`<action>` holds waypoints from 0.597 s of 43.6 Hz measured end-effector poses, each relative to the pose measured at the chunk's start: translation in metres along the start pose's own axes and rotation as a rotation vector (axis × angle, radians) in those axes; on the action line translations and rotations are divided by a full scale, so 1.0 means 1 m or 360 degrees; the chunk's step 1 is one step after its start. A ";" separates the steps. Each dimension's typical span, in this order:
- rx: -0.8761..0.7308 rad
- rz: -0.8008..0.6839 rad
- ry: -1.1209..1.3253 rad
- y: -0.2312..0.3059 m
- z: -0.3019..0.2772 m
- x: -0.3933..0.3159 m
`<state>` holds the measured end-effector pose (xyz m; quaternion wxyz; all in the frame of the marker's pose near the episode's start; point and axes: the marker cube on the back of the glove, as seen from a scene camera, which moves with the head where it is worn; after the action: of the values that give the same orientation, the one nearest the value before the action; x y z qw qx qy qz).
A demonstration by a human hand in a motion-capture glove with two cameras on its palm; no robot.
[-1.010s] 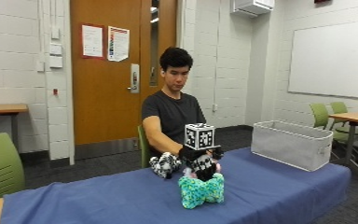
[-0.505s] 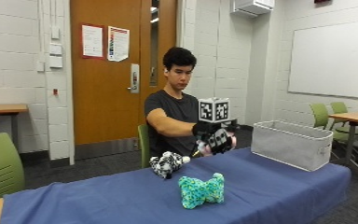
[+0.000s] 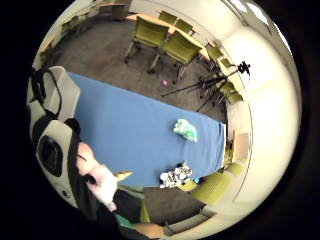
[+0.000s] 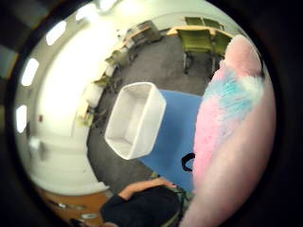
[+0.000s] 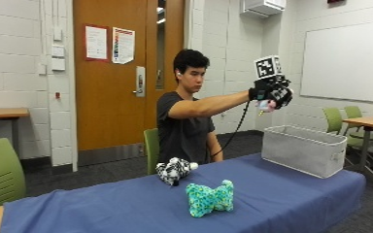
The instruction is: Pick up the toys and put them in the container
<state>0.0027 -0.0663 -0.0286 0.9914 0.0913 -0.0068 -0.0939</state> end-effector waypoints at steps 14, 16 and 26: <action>0.0013 -0.0222 -0.0187 -0.069 -0.012 -0.179; 0.0006 -0.0278 -0.0285 -0.078 -0.008 -0.171; 0.0001 -0.0444 -0.0256 -0.091 0.023 -0.193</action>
<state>-0.2041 -0.1224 -0.0216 0.9650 0.0840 -0.0734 -0.2375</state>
